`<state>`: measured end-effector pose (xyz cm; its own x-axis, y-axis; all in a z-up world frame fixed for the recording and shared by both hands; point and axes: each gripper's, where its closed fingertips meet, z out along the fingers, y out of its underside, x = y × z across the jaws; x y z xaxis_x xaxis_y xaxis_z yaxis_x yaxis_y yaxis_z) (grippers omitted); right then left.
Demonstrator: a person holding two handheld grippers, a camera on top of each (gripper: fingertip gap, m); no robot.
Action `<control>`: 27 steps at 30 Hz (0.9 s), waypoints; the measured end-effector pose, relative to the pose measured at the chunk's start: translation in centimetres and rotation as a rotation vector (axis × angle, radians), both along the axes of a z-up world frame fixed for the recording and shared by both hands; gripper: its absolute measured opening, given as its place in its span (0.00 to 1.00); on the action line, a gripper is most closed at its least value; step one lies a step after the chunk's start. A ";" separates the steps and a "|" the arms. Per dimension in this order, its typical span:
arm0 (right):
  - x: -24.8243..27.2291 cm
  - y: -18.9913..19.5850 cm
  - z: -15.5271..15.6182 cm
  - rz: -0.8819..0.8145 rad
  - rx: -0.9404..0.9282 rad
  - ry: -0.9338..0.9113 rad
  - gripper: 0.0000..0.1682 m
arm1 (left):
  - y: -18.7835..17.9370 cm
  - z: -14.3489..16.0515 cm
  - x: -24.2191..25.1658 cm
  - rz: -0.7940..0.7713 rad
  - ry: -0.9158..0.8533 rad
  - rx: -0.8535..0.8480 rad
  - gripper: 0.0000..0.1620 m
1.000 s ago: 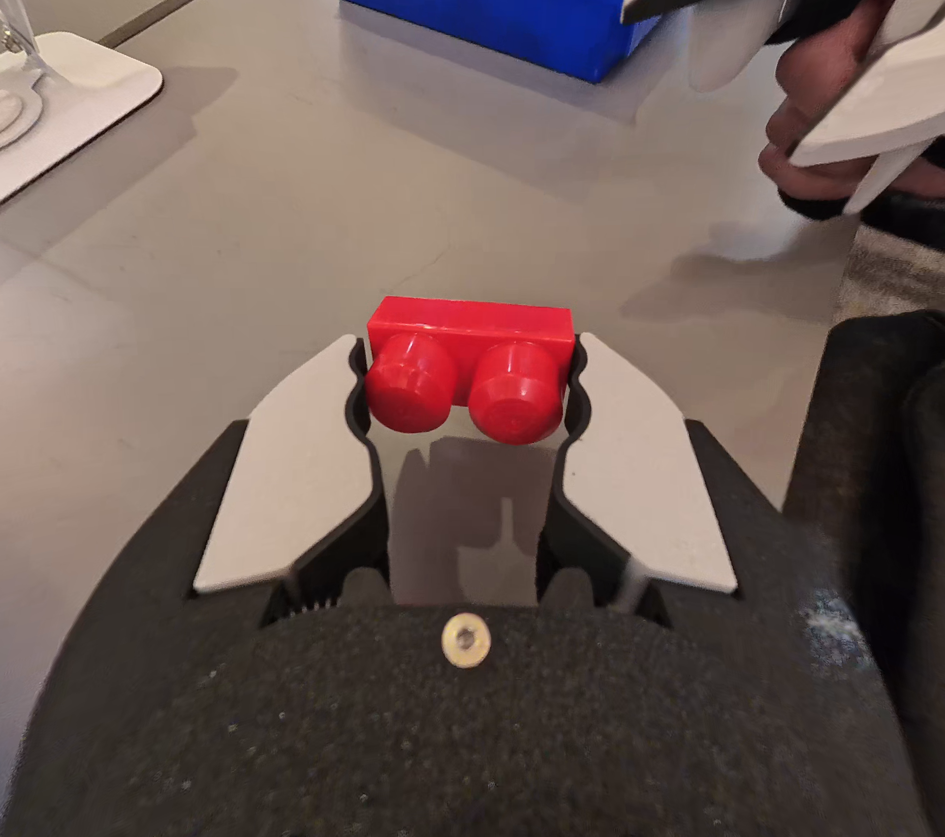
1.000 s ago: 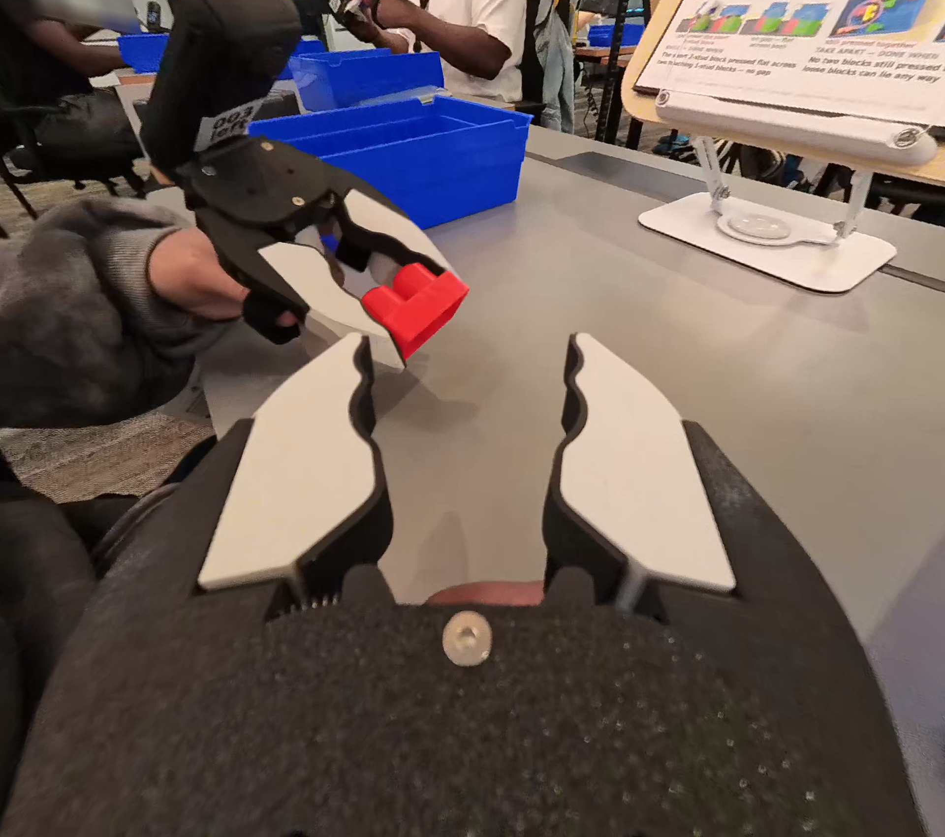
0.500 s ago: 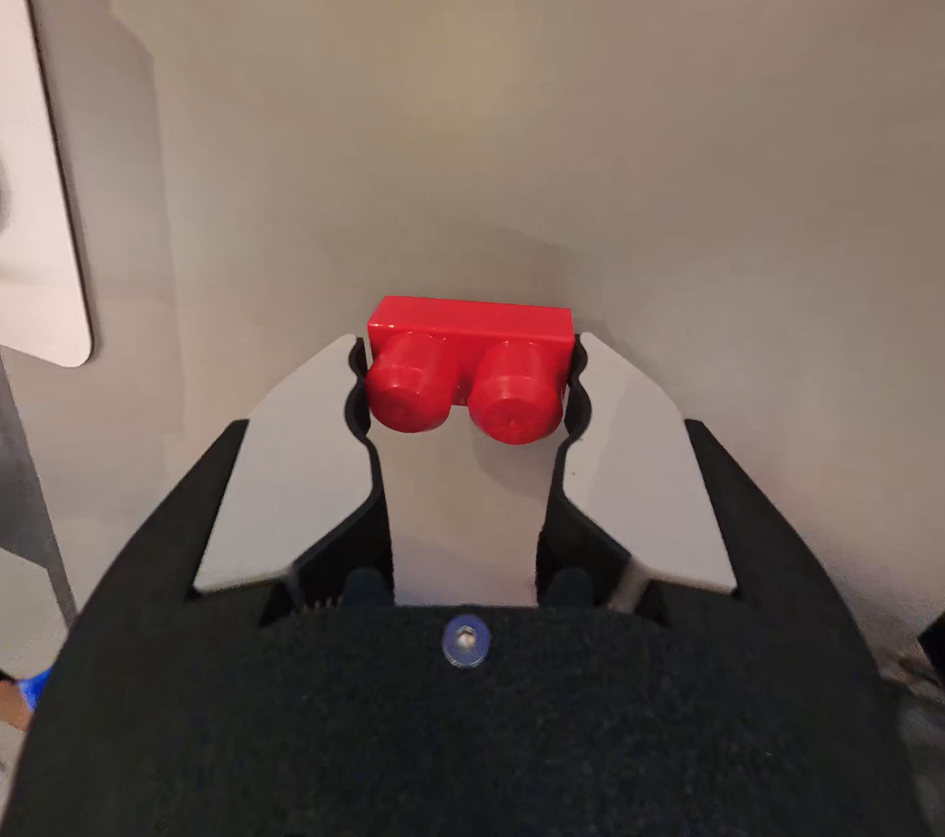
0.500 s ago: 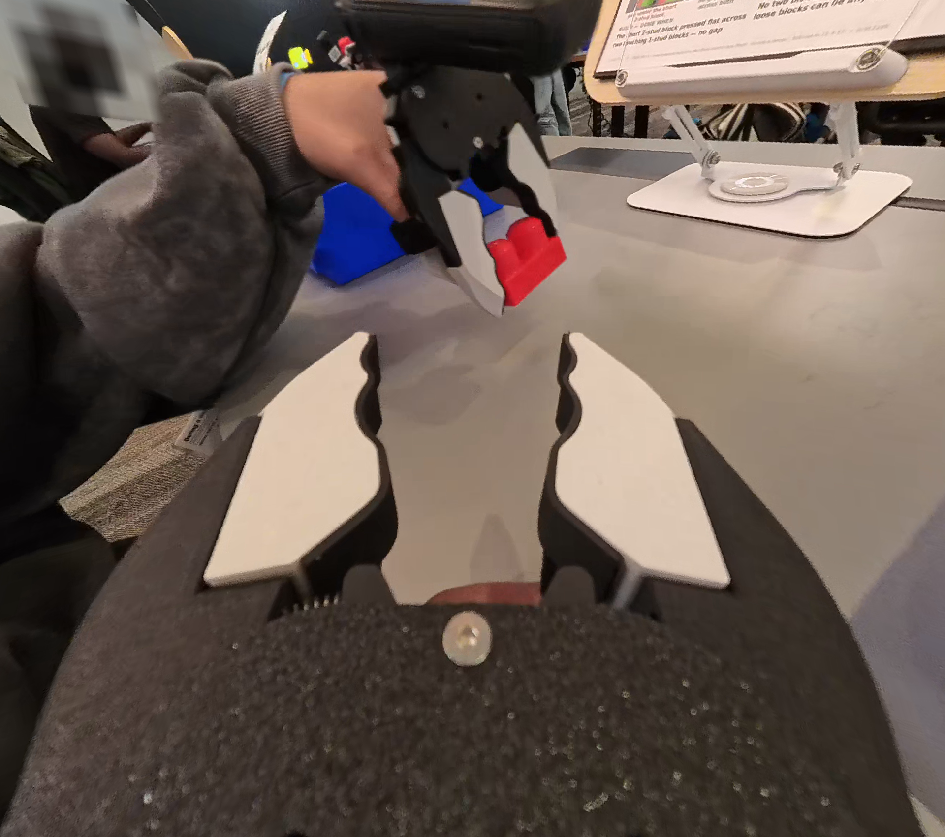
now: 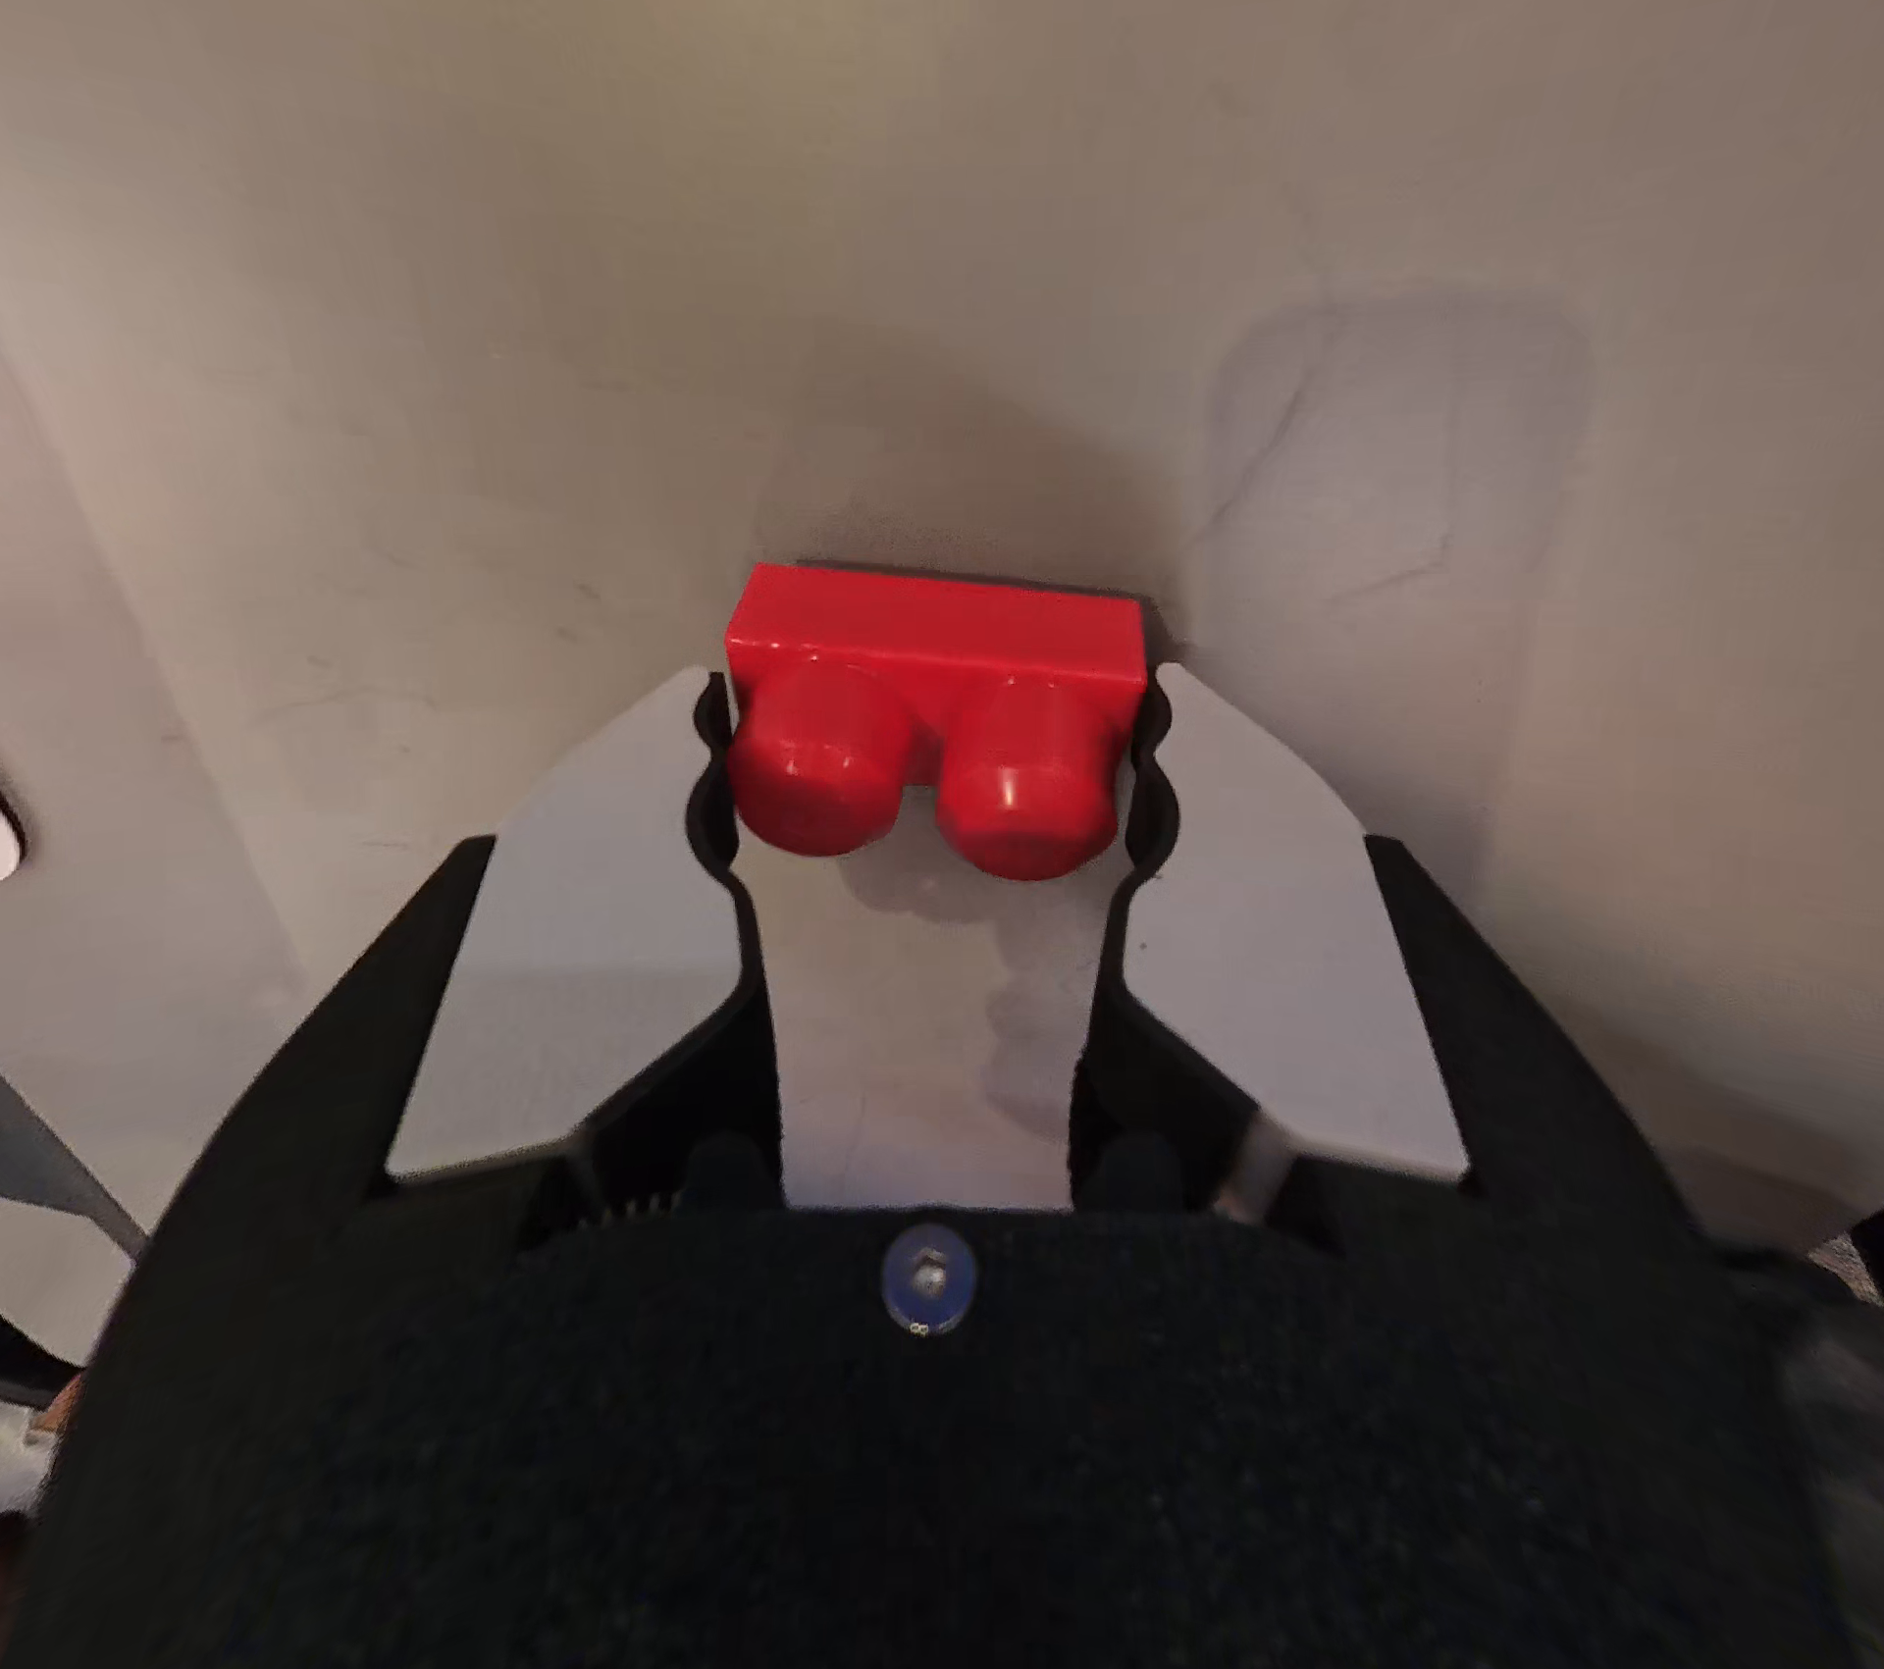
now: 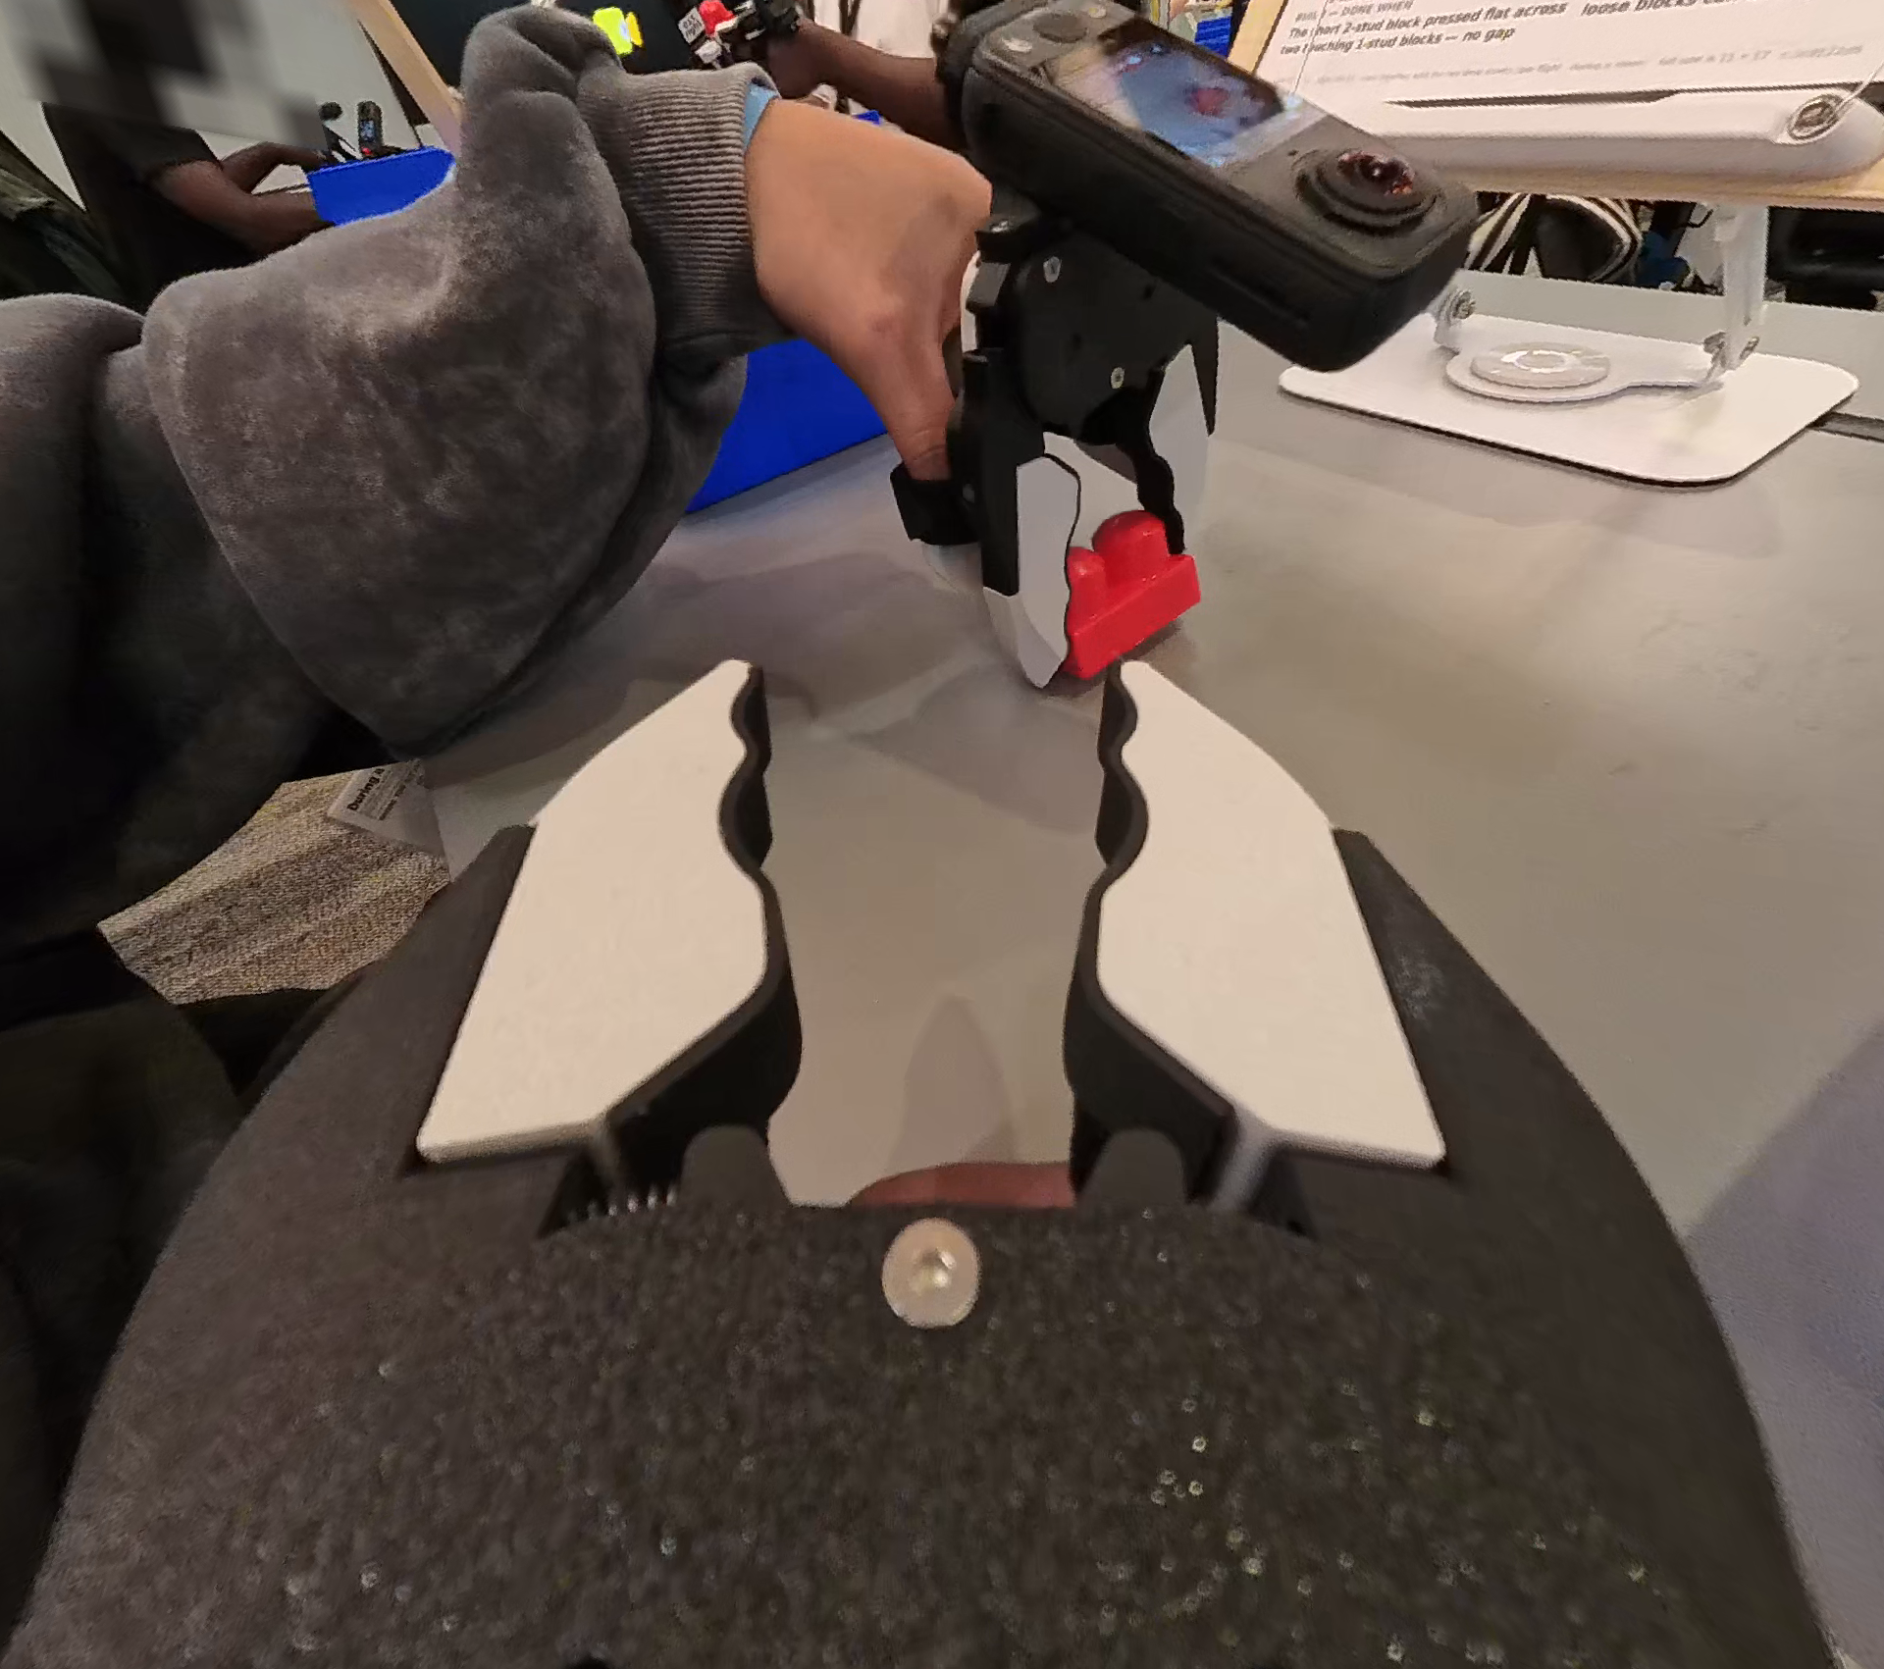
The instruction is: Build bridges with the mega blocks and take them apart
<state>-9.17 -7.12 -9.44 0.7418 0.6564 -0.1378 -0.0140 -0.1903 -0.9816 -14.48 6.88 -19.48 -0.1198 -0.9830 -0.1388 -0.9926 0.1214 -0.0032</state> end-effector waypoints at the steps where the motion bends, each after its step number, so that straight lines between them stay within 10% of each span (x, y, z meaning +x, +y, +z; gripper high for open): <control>1: 0.0 0.0 -0.1 0.001 -0.004 0.001 0.37 | -0.1 0.0 0.0 -0.005 -0.007 -0.004 0.46; 8: 0.8 0.2 -0.1 -0.014 -0.017 0.023 0.37 | -0.7 5.0 0.4 0.068 -0.384 0.046 0.48; 14: 0.8 0.3 -0.8 -0.022 -0.006 -0.034 0.39 | -1.7 7.3 -4.0 0.519 -0.902 0.170 0.43; 27: -3.0 1.4 -3.7 0.108 -0.082 -0.294 0.52 | -2.1 5.8 -10.4 0.729 -1.024 0.304 0.42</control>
<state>-12.21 -5.75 -13.09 0.6843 0.7290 0.0161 0.2926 -0.2543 -0.9218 -24.92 4.76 -13.71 0.7204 -0.6894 -0.0762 -0.3916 -0.3136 -0.8651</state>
